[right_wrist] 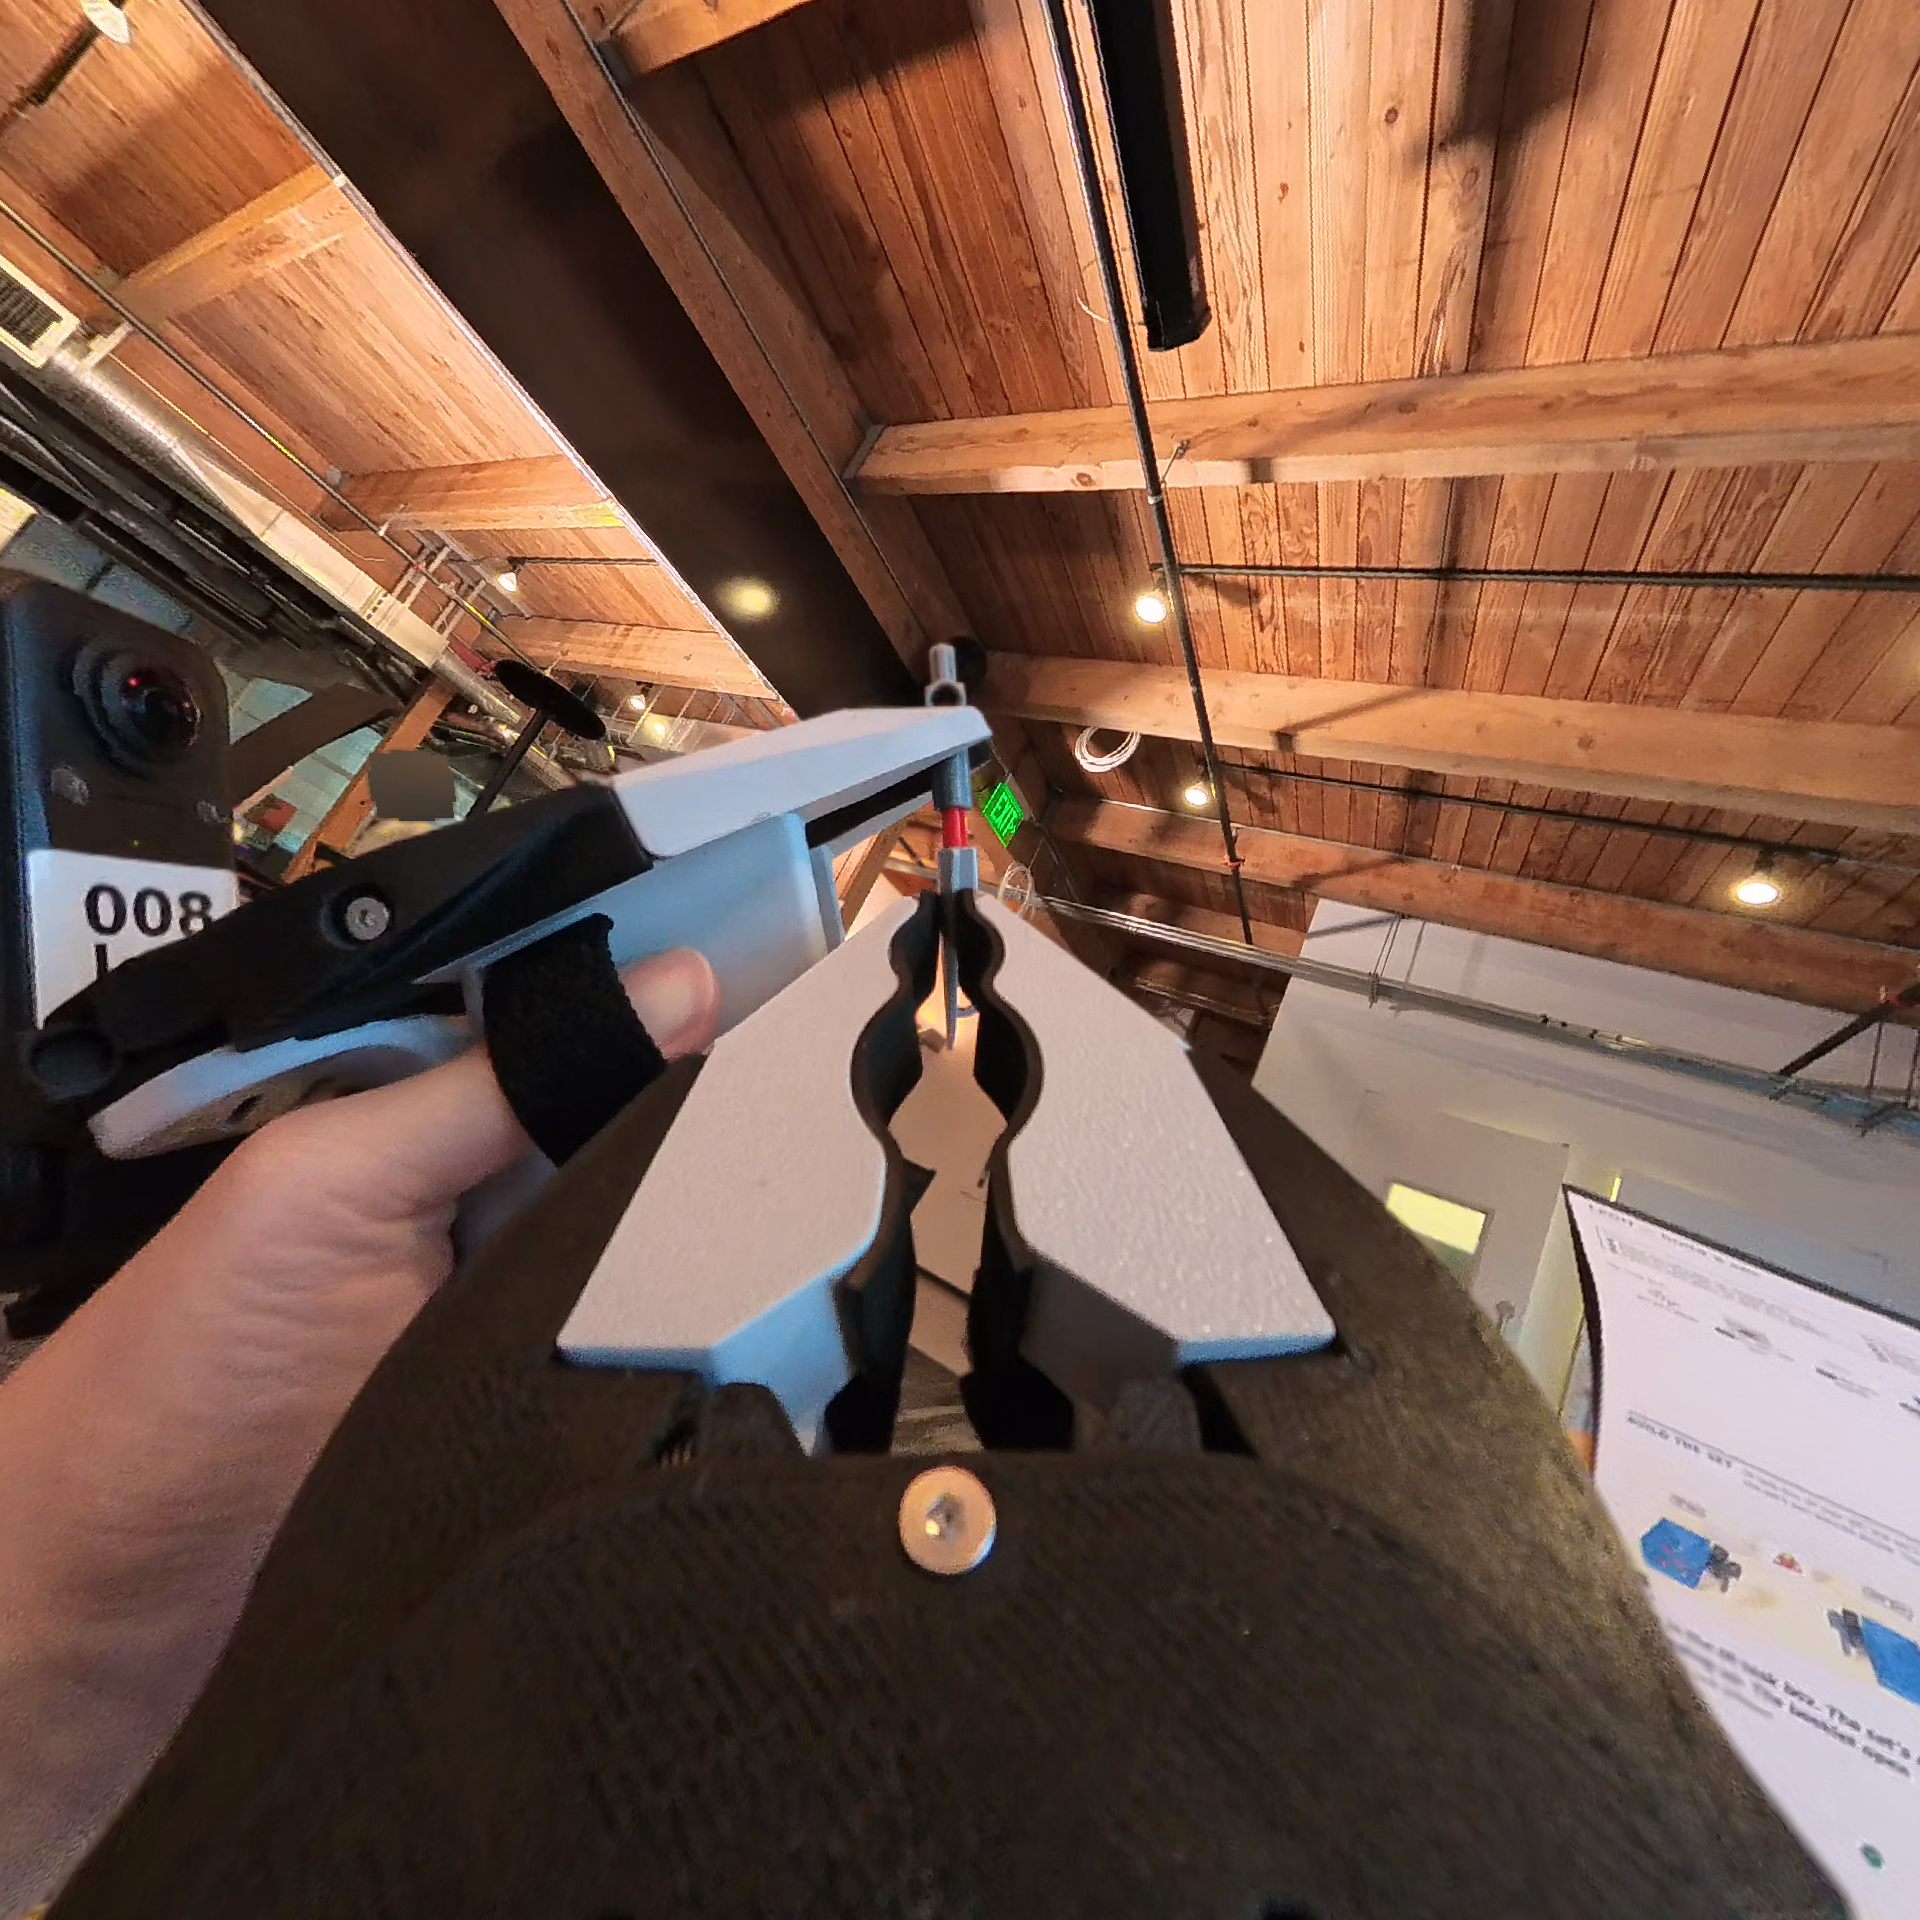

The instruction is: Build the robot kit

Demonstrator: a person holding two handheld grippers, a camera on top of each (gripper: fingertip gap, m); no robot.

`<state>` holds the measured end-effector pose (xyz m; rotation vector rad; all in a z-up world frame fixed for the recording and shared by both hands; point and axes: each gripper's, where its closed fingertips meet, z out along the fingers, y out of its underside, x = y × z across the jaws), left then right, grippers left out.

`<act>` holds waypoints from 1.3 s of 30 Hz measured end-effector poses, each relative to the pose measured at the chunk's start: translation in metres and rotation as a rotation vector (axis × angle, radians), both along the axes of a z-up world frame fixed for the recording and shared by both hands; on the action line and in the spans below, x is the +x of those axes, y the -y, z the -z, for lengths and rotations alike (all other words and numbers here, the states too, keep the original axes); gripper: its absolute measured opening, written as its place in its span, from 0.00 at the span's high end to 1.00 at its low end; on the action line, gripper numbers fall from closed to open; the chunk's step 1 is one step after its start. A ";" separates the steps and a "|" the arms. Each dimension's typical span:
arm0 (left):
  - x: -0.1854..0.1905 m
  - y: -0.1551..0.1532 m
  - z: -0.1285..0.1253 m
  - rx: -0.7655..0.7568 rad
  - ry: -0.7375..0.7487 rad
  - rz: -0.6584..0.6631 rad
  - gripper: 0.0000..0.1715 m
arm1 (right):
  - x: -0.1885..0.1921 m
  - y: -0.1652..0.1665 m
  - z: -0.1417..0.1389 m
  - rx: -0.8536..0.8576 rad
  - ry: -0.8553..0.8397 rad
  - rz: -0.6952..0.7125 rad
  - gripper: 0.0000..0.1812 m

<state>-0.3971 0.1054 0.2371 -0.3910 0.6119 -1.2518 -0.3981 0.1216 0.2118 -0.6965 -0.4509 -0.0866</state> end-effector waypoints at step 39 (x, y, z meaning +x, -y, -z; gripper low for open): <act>0.014 -0.039 0.014 -0.166 -0.085 -0.016 0.97 | 0.009 -0.033 0.017 -0.178 0.046 0.036 1.00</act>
